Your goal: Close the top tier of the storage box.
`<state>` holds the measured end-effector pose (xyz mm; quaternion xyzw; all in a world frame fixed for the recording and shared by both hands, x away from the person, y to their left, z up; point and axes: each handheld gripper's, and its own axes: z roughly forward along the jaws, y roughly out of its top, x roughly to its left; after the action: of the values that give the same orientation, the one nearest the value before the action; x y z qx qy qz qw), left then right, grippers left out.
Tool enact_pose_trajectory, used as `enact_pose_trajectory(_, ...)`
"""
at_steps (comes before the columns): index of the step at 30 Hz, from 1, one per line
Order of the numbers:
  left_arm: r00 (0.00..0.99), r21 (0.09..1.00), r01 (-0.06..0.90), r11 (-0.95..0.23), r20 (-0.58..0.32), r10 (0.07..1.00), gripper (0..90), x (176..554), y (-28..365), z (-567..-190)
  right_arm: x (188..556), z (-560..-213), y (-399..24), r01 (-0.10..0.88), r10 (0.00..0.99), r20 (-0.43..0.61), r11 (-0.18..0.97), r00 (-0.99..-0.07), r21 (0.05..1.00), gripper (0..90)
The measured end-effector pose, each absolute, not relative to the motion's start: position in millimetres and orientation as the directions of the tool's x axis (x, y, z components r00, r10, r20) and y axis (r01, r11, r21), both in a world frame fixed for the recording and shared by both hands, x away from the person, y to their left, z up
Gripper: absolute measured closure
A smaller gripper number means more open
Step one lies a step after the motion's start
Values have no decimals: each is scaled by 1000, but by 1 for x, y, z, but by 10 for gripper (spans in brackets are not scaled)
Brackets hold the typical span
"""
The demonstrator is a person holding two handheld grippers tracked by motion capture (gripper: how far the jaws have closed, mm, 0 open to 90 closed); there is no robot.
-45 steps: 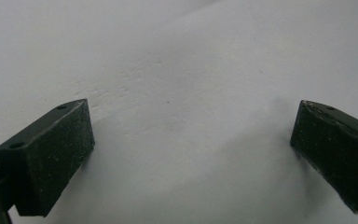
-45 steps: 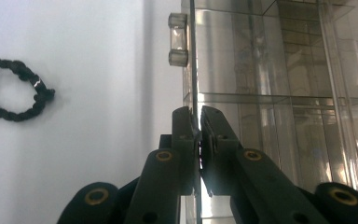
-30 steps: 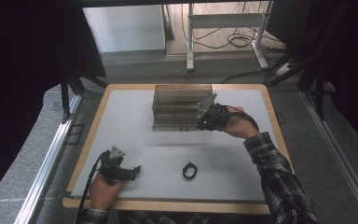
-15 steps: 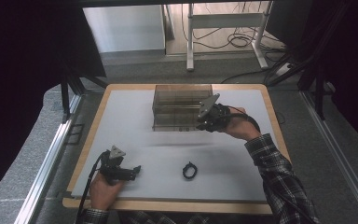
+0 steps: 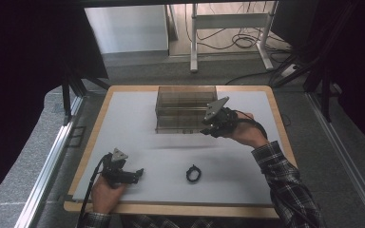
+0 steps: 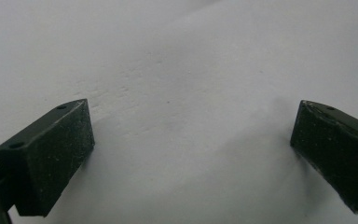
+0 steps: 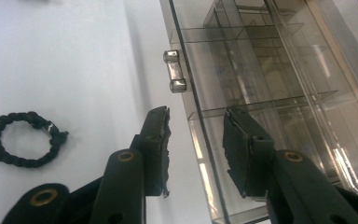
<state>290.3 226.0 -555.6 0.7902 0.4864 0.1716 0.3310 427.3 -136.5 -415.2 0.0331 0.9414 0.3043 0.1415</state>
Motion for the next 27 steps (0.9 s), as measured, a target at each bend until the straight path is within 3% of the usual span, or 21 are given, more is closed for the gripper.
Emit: enact_pose_trajectory(27, 470, 690, 653, -312, -46, 882, 0, 290, 226, -555, 405, -427, -140, 26, 228, -233, 765, -945, 644, 527)
